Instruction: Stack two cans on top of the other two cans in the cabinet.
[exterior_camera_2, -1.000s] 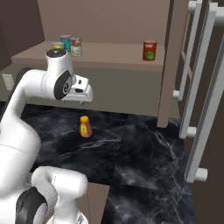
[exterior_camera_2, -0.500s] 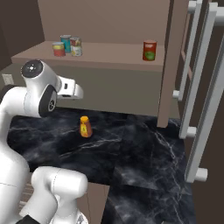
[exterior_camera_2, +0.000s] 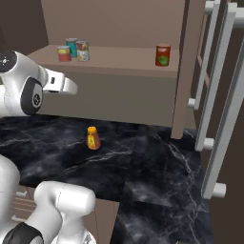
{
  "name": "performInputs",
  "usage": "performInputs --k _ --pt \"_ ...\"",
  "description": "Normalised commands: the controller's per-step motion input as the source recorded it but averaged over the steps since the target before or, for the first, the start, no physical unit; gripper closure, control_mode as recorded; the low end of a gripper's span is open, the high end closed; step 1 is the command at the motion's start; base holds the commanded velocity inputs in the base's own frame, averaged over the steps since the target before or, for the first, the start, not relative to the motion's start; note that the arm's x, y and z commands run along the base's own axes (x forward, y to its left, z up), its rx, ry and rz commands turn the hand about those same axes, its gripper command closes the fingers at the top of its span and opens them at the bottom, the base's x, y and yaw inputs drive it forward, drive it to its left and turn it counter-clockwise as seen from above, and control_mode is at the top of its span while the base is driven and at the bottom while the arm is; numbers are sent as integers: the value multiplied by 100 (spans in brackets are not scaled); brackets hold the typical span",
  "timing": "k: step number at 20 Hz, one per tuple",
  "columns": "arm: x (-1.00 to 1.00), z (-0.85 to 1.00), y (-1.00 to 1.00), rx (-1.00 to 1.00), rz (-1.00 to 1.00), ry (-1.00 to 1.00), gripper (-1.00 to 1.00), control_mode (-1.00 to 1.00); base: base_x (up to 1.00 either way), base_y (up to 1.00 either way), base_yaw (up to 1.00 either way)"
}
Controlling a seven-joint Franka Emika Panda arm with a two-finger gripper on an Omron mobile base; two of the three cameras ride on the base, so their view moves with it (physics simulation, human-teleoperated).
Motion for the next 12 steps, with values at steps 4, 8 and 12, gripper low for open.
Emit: performInputs --k 4,8,12 --pt "9 51 15 0 0 -1 -100 -100 0 0 0" --pt "11 37 9 0 0 0 -100 -100 0 0 0" --pt "19 20 6 0 0 -8 -100 -100 0 0 0"
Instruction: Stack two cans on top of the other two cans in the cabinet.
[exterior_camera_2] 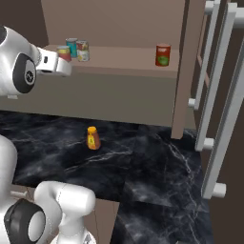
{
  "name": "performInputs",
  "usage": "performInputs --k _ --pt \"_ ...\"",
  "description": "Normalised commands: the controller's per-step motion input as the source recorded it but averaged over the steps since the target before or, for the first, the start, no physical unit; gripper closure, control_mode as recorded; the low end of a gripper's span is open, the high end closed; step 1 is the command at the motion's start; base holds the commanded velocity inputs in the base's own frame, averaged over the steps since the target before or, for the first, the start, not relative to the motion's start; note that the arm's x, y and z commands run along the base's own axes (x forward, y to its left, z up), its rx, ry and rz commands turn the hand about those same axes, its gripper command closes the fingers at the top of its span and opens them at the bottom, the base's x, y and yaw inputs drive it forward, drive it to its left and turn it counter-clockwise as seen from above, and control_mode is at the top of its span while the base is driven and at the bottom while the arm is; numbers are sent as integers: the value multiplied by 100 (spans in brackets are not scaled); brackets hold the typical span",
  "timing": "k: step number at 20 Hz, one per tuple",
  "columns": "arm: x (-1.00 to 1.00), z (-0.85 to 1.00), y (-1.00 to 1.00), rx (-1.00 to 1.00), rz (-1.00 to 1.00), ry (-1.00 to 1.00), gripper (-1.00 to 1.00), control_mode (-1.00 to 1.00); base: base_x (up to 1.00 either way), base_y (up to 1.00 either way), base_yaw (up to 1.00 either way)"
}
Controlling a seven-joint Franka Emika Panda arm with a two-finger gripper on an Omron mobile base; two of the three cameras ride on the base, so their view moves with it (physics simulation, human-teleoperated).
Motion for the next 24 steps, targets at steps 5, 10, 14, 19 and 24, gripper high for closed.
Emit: performInputs --k 5,10,14,19,24 --pt "24 24 3 0 0 -4 -100 -100 0 0 0" --pt "25 18 4 0 0 -4 -100 -100 0 0 0" --pt "30 10 8 3 1 -7 -100 -100 0 0 0" --pt "28 3 8 6 6 -1 -100 -100 0 0 0" --pt "25 -1 8 5 12 0 -100 -100 0 0 0"
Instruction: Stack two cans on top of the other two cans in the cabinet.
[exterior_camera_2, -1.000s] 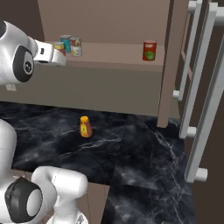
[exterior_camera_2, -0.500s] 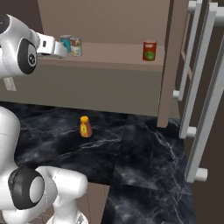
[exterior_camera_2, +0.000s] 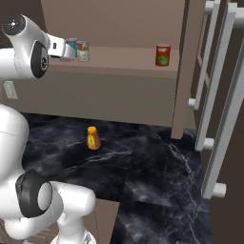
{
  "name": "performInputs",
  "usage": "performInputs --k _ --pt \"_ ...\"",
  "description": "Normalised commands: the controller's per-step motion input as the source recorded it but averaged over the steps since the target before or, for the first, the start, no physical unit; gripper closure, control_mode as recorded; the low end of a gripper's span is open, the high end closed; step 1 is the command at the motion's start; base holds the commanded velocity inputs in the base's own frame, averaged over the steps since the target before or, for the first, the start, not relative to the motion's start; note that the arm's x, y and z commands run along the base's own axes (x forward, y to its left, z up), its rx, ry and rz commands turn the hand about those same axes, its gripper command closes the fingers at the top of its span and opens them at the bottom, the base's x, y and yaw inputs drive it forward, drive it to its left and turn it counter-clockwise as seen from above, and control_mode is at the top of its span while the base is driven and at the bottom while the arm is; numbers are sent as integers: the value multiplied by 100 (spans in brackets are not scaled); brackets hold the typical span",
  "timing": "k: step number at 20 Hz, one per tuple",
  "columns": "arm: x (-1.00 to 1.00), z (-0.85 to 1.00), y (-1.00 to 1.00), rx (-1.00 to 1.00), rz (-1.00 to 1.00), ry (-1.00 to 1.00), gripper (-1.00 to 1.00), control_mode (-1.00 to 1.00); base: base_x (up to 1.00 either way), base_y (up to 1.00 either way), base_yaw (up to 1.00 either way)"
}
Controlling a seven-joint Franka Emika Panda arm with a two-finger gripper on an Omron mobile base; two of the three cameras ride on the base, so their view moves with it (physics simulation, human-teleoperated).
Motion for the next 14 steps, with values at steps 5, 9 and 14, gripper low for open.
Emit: performInputs --k 5,9,14 --pt "30 0 12 0 10 -1 -100 -100 0 0 0" --pt "32 0 15 0 7 0 -100 -100 0 0 0" --pt "21 -1 7 0 0 7 -100 -100 0 0 0"
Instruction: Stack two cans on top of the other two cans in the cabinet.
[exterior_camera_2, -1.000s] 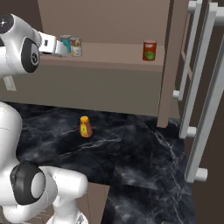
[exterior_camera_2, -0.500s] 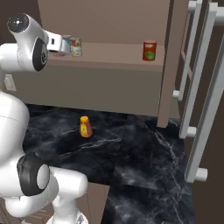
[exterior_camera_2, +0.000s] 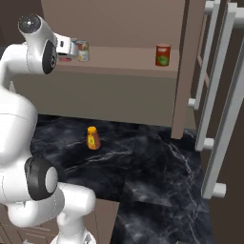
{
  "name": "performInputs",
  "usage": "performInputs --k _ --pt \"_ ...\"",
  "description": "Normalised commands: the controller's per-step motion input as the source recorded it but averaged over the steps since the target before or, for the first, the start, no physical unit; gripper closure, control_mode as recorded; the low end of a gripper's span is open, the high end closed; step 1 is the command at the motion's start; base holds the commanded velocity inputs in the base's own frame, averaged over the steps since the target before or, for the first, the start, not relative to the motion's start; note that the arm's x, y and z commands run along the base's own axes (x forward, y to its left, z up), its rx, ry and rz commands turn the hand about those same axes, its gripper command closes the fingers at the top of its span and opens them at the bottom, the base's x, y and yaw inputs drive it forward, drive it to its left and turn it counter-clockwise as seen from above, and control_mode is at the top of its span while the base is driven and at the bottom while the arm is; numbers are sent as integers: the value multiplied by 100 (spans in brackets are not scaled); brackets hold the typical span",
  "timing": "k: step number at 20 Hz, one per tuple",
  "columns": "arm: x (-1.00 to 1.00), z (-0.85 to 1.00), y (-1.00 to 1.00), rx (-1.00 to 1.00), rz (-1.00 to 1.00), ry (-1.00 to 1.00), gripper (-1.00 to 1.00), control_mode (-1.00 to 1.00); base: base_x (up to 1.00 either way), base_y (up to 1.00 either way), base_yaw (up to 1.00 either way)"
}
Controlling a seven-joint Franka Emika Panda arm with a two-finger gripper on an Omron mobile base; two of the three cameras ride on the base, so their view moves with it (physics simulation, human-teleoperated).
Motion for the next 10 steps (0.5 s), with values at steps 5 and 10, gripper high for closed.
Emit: performInputs --k 5,10 --pt "21 -4 3 0 0 6 -100 -100 0 0 0" --pt "26 -4 4 0 0 0 -100 -100 0 0 0"
